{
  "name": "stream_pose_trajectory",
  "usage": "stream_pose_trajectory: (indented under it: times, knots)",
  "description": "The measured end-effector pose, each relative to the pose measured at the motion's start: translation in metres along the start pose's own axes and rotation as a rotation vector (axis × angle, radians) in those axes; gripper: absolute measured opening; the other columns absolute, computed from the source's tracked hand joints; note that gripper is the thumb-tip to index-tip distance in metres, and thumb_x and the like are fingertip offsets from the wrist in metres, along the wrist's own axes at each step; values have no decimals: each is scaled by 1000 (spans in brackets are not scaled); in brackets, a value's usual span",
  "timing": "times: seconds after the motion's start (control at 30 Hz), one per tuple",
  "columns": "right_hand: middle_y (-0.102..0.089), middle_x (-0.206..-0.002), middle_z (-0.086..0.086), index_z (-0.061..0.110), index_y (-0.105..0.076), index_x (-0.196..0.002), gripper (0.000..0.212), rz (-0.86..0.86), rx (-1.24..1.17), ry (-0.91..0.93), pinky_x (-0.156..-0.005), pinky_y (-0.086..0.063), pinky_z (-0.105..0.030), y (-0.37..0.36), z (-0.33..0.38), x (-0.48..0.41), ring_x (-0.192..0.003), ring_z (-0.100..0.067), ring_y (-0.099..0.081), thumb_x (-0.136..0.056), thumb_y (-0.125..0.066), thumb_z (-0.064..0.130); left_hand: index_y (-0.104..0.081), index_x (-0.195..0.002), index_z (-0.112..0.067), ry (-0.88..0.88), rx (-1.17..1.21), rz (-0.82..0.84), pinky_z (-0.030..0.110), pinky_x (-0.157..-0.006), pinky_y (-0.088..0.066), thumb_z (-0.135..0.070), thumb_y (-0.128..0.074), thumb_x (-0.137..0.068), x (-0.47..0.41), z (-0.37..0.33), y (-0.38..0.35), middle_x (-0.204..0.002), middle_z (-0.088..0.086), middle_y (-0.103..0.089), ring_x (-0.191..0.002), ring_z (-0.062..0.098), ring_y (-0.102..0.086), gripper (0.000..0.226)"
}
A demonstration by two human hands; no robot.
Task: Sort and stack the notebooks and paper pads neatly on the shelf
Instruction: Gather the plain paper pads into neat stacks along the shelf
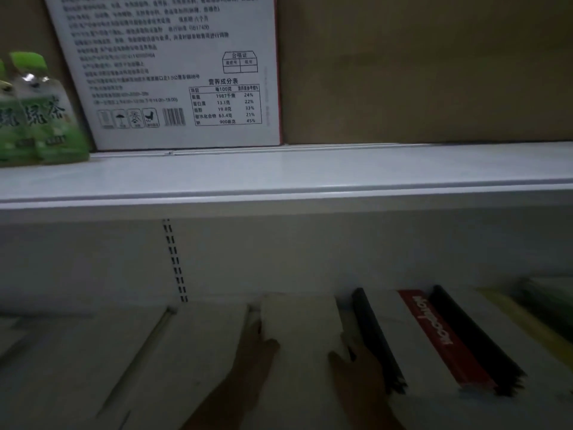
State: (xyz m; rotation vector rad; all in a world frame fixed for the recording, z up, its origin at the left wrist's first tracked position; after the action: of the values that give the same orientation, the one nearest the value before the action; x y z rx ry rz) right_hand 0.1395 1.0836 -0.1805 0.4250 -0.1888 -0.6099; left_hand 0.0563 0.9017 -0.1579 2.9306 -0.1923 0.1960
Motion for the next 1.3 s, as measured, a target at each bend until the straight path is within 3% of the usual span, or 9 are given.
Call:
stream_pose_trajectory:
  times: [0.17,0.27,0.33,0.43,0.57,0.63,0.73,0.9,1.3]
  knots:
    - [-44,-143,-5,9,-45,-138,51,31,95,73,-110,-28,-27,0,6,5,-131,-21,-42,-90,-60,18,-41,-138,-20,53,-66,49,10,-51,-49,-1,-53,-89,-2,9,2,-131,6,-52,-87,20,-58,54]
    - [-46,-142,-10,5,-48,-135,47,15,114,119,-109,-27,-26,1,12,10,-131,-23,-43,-90,-58,16,-29,-146,-18,62,-177,101,28,-85,-51,-6,-49,-92,-1,4,0,-140,9,-44,-111,26,-56,59]
    - [-45,-142,-11,4,-48,-134,45,11,167,163,-110,-25,-25,2,17,13,-132,-23,-42,-92,-56,16,-28,-147,-10,81,-220,123,32,-88,-47,-5,-51,-91,3,-1,-1,-138,15,-43,-117,30,-52,60]
    - [-40,-147,-9,10,-40,-141,45,77,438,205,-111,-24,-27,-4,24,17,-135,-22,-36,-98,-41,23,-29,-145,-1,83,-234,140,34,-89,-48,-14,-64,-73,7,-5,0,-123,16,-52,-106,29,-56,81]
    - [-53,-126,-17,8,-49,-127,34,136,797,222,-90,-45,-38,-2,53,33,-113,-34,-54,-97,-35,17,-6,-152,-16,-94,-460,156,28,-107,-36,-29,-51,-95,26,-37,15,-155,5,-25,-136,22,-37,73]
    - [-45,-137,-22,6,-49,-130,37,125,1024,246,-100,-40,-41,-6,79,42,-124,-39,-46,-98,-33,14,-4,-152,-18,-219,-621,182,27,-114,-23,-38,-41,-98,34,-56,43,-158,1,-14,-144,18,-23,69]
    - [-13,-153,-27,10,-31,-144,45,138,1097,372,-113,-26,-46,-46,132,62,-140,-44,-19,-100,-27,17,1,-152,-22,-351,-965,114,33,-119,-9,-44,-29,-100,43,-69,133,-160,-2,0,-147,16,-3,64]
    - [0,-159,-12,21,-16,-150,56,475,985,738,-117,-14,-37,-197,214,165,-146,-29,0,-100,-34,37,-1,-152,-18,-263,-1429,-54,35,-120,-6,-46,-23,-100,78,-49,334,-160,5,2,-147,20,3,63]
    - [-10,-156,-16,15,-24,-146,56,752,1037,1231,-116,-19,-42,-456,324,379,-145,-30,-8,-96,-44,29,-13,-152,-20,116,-1206,-338,36,-119,-9,-50,-29,-99,185,29,667,-160,2,-8,-147,21,-1,63]
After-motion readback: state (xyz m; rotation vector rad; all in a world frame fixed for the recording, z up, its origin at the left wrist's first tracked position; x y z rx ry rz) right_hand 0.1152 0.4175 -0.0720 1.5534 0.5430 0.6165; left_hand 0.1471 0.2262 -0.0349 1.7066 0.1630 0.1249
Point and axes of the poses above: each hand's wrist, its own x-axis away from the middle knuckle, its own y-axis out of the back of the hand, z = x × y, the point moved 8 cm from there along -x, towards the middle knuckle
